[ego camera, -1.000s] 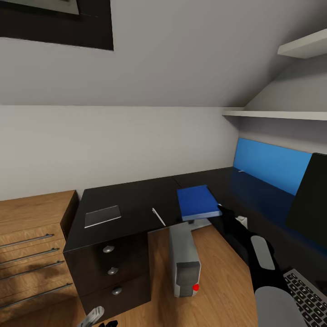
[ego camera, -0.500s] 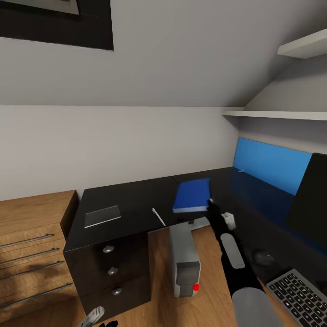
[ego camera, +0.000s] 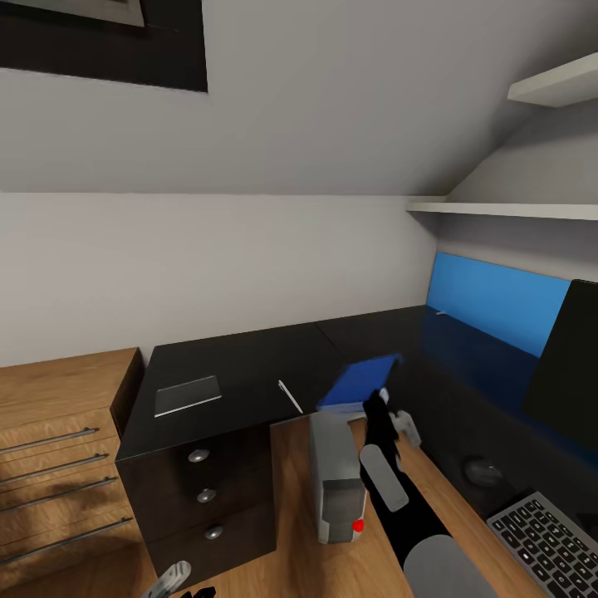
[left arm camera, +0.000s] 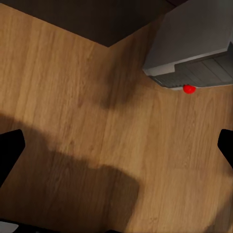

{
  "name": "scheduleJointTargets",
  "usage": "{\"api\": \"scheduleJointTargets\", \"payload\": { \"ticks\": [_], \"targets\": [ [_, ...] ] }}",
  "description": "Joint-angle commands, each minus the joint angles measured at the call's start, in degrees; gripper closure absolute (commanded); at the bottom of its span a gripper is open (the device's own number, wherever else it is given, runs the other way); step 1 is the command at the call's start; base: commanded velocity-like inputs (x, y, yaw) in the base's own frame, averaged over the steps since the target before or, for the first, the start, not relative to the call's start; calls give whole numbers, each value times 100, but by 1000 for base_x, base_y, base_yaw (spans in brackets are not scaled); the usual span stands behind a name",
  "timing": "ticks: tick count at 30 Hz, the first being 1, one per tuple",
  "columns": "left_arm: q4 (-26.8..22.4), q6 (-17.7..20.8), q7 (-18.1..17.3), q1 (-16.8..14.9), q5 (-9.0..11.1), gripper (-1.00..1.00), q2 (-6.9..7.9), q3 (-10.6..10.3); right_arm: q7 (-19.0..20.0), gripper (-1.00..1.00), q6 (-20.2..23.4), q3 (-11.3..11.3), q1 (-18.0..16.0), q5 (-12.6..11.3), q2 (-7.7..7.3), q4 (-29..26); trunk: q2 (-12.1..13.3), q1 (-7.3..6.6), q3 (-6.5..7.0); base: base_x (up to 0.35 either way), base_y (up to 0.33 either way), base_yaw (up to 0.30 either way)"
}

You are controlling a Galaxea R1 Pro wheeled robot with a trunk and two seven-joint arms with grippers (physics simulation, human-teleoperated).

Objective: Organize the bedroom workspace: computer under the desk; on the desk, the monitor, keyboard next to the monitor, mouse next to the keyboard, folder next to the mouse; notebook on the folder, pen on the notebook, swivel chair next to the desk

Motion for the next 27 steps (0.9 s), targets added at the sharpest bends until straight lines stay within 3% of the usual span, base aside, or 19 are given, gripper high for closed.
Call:
{"api": "scheduleJointTargets", "payload": {
  "ticks": [1,5,12,20,25,27],
  "targets": [
    [-12,6,55,1,61,-100,6,-11,-105,100,-183,26,-4,-39,0,2,-3,0,-5,0,0,0],
    [-12,6,56,1,61,-100,6,-8,-211,100,-383,35,-7,-75,0,7,-3,0,-5,0,0,0],
    [-12,6,56,1,55,-100,6,-7,-724,100,-540,46,-12,-119,0,-43,-3,0,-5,0,0,0],
    [-12,4,56,1,55,-100,6,-7,-822,100,-614,-23,-12,-119,0,-74,-3,0,-5,0,0,0],
    [-12,3,56,1,58,-100,6,-7,-828,100,-588,-44,-9,-123,0,-467,-3,0,-5,0,0,-3],
    [-12,1,56,1,60,-100,6,-7,-995,100,-568,-48,8,-125,0,-770,-3,0,-2,0,0,-131]
  ]
}}
